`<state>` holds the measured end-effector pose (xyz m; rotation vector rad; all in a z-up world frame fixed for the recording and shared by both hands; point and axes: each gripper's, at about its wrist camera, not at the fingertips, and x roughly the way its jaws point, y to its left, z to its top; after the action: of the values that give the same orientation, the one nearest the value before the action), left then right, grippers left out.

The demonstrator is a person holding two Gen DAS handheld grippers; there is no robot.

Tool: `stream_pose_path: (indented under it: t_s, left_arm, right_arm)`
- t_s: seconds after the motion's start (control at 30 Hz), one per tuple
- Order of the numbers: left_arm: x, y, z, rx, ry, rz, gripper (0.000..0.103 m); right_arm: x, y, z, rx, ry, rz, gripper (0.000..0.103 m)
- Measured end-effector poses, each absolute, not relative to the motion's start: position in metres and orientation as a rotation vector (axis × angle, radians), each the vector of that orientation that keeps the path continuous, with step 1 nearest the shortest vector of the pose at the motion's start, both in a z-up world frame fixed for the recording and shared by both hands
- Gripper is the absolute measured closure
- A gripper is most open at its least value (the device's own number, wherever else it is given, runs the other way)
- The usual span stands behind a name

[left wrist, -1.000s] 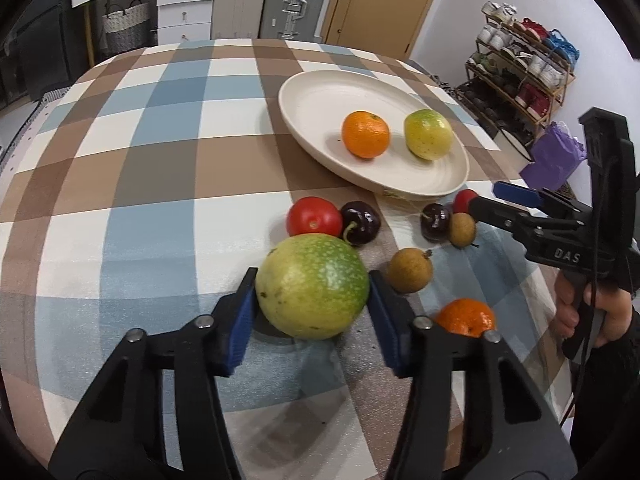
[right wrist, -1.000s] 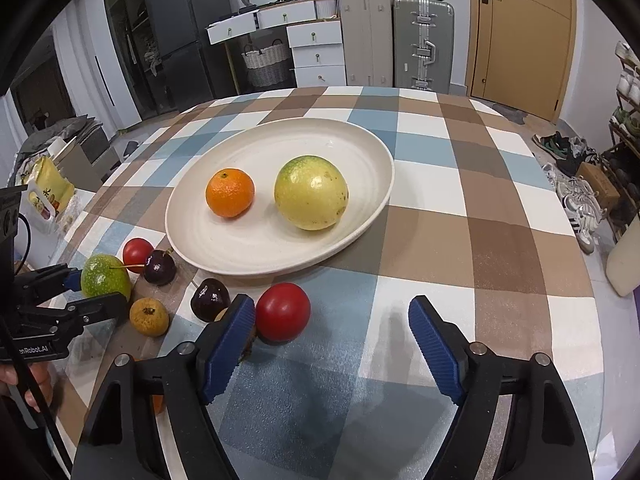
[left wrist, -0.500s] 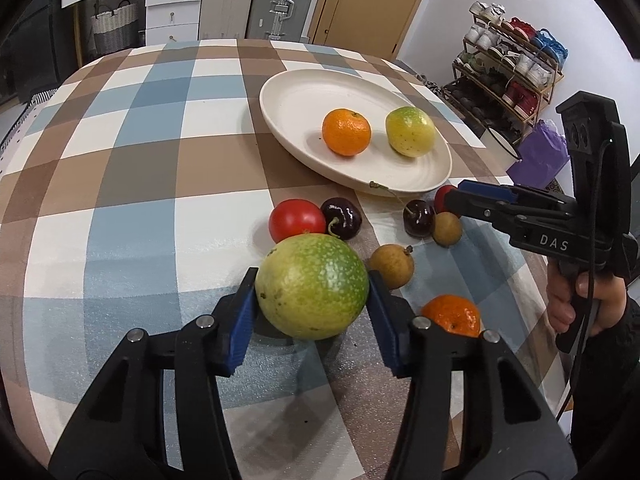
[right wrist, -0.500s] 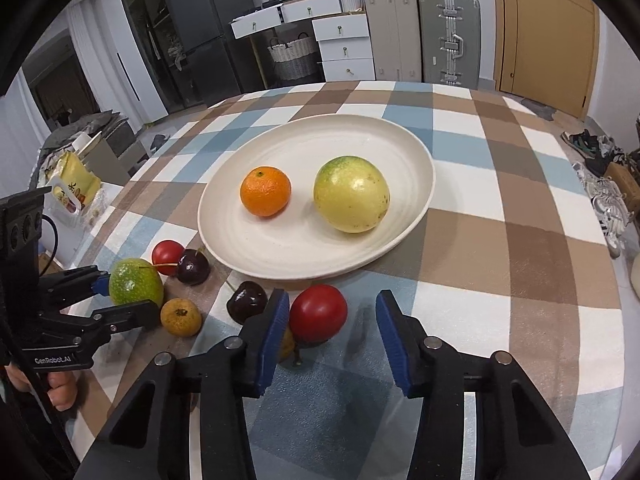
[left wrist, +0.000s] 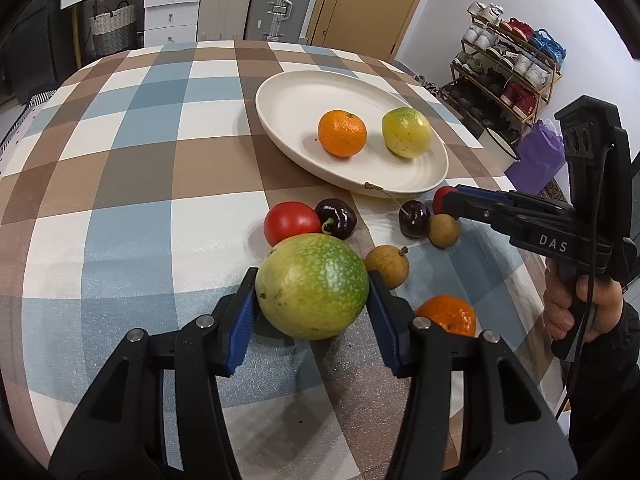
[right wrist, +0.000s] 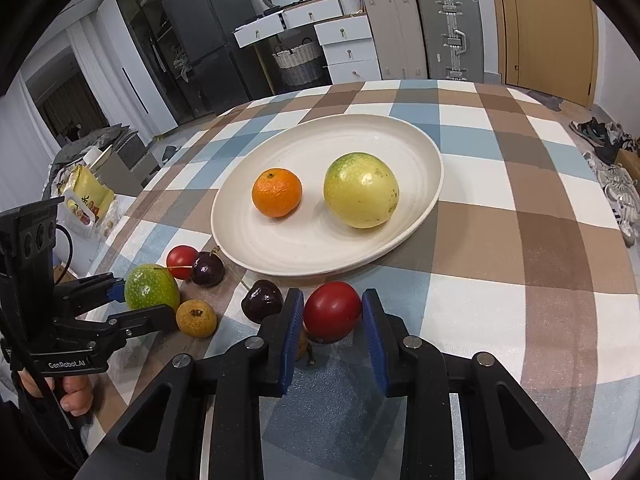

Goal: Organize fruits
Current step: 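Carry the green speckled fruit with the left gripper while the right gripper carries the tomato to the plate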

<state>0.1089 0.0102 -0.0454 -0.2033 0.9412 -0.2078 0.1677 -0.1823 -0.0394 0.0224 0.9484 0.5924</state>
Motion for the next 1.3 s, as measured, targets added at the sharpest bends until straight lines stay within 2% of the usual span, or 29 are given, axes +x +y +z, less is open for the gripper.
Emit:
stream_pose_path:
  t_s: [0.73,1.3]
  left_arm:
    - [0.1,0.005,-0.007,-0.182,0.838,-0.196,0.054]
    - [0.125,-0.007,0.025,-0.167,0.774,-0.206,0.054]
  right_arm:
    - [0.15,-0.188,-0.002,0.029,0.844,0.63,0.073]
    - [0.15,-0.193,0.035,0.042,0.752,0.648,0.073]
